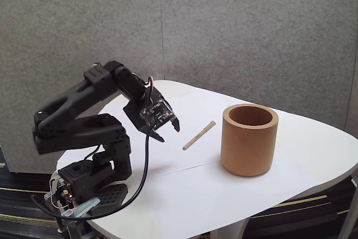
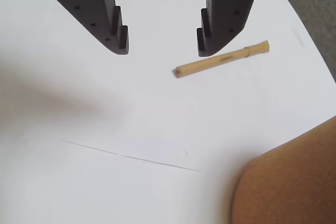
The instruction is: Grab the pen and put it in the pen holder.
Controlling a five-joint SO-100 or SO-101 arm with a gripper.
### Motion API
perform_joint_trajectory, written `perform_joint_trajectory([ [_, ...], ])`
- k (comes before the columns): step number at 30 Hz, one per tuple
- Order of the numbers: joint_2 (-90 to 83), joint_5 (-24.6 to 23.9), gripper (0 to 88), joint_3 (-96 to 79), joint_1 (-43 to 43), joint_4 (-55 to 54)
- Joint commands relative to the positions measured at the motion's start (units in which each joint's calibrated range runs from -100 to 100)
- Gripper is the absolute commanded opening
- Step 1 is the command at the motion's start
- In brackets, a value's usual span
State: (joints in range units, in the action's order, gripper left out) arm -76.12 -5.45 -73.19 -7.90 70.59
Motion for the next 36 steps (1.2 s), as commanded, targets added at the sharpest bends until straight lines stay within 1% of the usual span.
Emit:
perform_joint_trajectory([
  [1, 12.07, -0.16, 18.0, 15.70, -0.30, -0.59],
  [10, 34.84, -0.85, 17.9, 42.06, -0.30, -0.59],
  [15, 41.92, -8.58, 17.9, 49.91, 0.21, -0.59],
  [20, 45.09, -19.06, 17.9, 51.62, 0.58, -1.19],
  [24, 49.57, -23.85, 17.9, 51.71, 2.48, -2.54],
  [29, 57.37, -27.75, 17.9, 51.71, 5.70, -8.39],
  [33, 62.99, -29.75, 17.9, 52.08, 7.31, -13.73],
  [36, 67.22, -30.38, 17.9, 54.33, 7.46, -15.17],
])
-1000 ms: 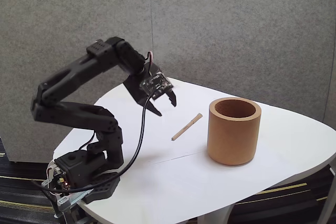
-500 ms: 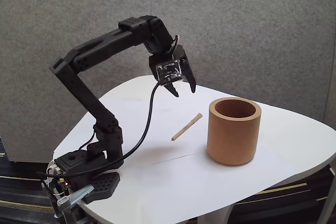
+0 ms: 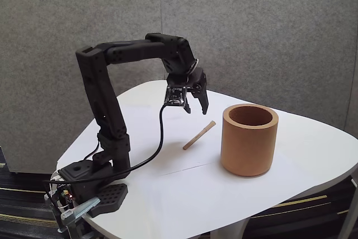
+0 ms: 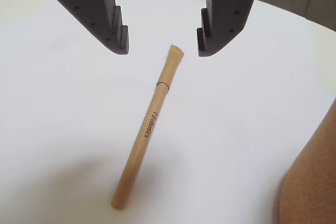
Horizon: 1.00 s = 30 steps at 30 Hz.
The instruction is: Grab the pen and put it in the pen holder.
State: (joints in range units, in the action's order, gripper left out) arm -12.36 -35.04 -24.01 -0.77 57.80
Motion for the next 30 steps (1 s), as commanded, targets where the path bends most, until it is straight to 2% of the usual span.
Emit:
perform_joint_trajectory([
  [1, 5.16, -1.10, 17.9, 6.32, 0.33, -2.63],
  [14, 23.22, -2.89, 17.9, 14.44, 2.45, -2.71],
  [30, 27.94, -2.89, 17.9, 15.43, 2.24, -2.71],
])
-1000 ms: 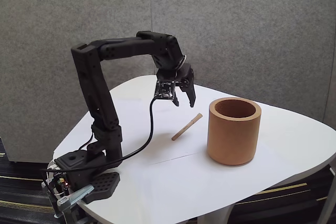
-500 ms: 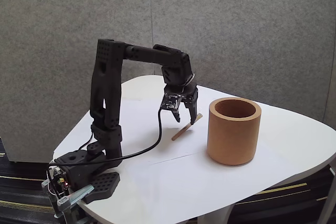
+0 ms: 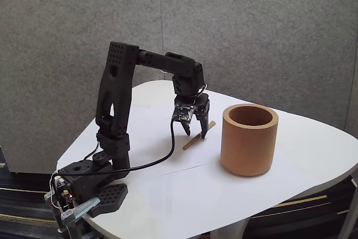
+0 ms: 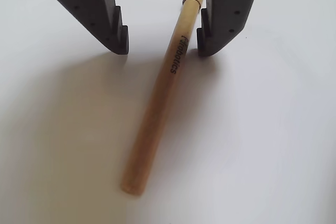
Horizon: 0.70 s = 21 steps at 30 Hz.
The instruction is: Grab the pen and put it in the pen holder.
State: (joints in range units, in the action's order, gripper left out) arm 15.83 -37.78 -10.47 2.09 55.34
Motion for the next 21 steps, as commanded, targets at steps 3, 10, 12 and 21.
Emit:
perform_joint_trajectory([
  [3, -0.26, 0.16, 17.7, 1.62, -0.56, -0.25],
  [10, -0.26, 0.22, 0.6, 1.62, -0.56, -0.25],
  [12, -0.26, 0.22, 0.6, 1.62, -0.56, -0.25],
  [21, -0.34, 0.37, 0.6, 1.62, -0.26, 0.08],
])
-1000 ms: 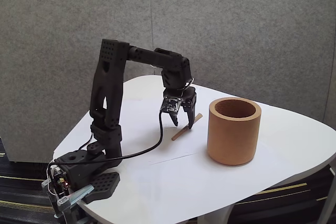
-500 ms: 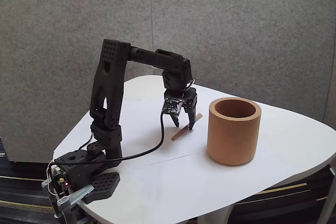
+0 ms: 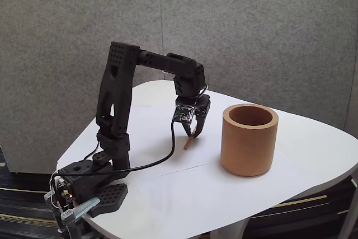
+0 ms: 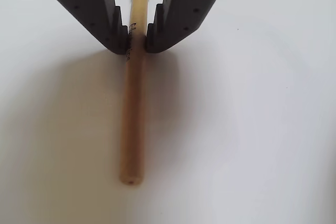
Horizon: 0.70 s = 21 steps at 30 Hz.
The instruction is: Grab the pen and put it in the pen holder.
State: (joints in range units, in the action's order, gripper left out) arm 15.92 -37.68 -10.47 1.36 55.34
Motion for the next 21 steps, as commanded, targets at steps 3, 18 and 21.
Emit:
perform_joint_trajectory([
  [3, -0.51, 0.33, 0.6, 1.62, 0.69, 0.42],
  [18, -14.98, 12.49, 0.6, 10.47, 0.84, 0.59],
  [21, -20.35, 14.91, 0.6, 12.27, 0.91, 0.59],
])
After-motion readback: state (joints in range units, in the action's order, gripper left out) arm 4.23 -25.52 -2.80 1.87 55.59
